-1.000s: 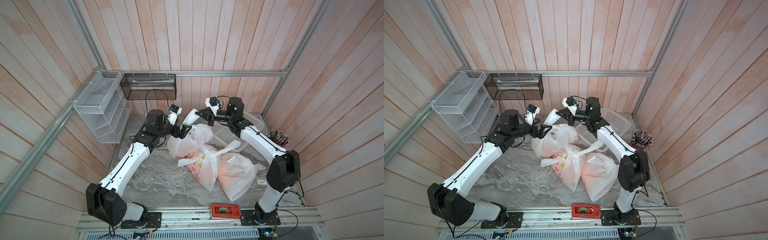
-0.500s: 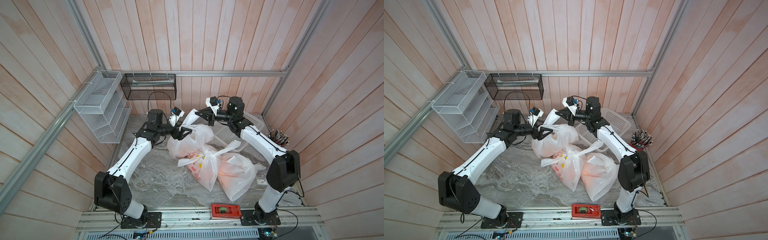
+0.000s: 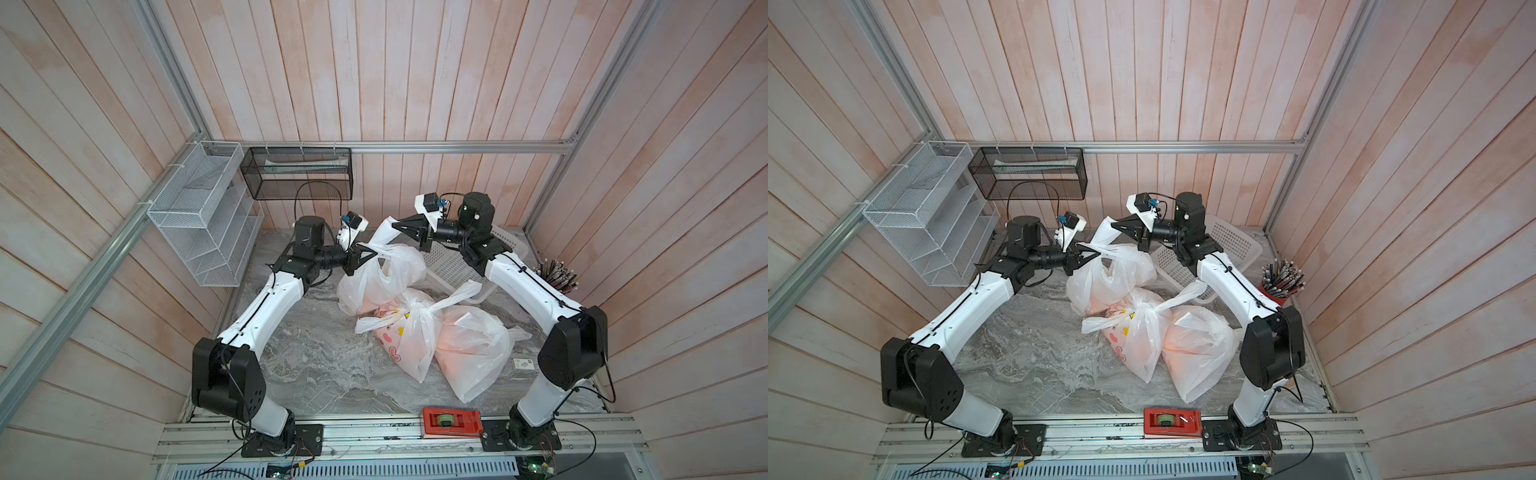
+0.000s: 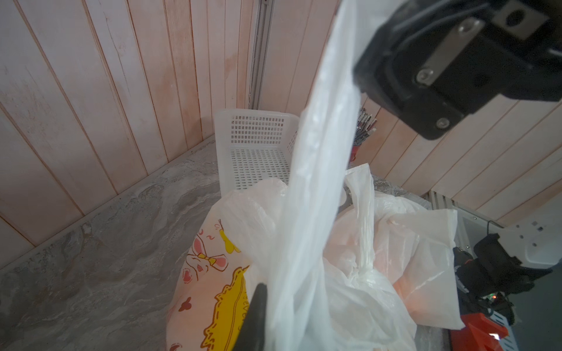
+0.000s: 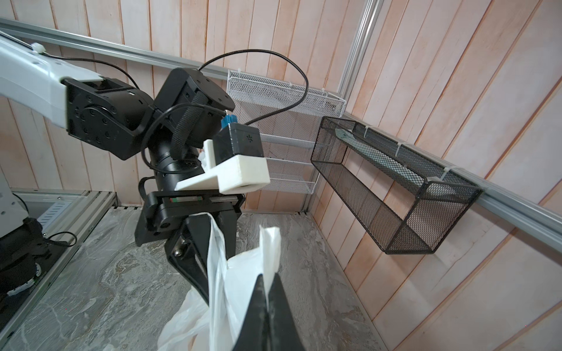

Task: Place the oranges into plastic bags & tie knots
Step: Tie the plastic bag at the center of the board.

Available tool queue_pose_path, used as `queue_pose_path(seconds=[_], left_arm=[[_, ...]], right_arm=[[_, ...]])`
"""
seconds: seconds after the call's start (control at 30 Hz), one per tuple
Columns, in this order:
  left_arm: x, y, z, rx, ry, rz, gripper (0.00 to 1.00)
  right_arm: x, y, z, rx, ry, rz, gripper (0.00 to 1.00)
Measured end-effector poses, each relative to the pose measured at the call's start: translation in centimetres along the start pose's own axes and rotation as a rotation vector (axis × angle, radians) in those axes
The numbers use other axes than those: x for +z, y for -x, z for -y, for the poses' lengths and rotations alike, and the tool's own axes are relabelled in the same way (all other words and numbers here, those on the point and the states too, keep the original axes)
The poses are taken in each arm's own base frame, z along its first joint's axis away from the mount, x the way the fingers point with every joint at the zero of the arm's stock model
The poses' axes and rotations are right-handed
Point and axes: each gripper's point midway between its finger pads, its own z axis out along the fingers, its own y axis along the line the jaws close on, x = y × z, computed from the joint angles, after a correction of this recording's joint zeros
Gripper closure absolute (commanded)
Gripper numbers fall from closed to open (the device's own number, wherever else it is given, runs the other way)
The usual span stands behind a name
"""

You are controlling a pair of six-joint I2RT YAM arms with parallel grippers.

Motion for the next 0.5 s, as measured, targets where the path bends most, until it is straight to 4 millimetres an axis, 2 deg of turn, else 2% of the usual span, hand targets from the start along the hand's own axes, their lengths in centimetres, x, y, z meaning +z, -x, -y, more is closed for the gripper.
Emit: queue_pose_path(seconds=[0.13,0.23,0.5], left_arm=[[-0.1,0.9,-0.2,0.009,0.012,0.038,0.93],[-0.1,1.3,-0.3,0.013,0.021,0.059,0.97],[-0.1,1.8,-0.6,0.022,0.034,0.080,0.99]], right_arm=[[-0.5,0.2,-0.7,-0.023,0.005,-0.006,1.00],[-0.7,-0.6,-1.4,-0.012,0.013,-0.018,1.00],[-1.2,-5.9,-3.9,-0.003,0.041,-0.099,1.00]])
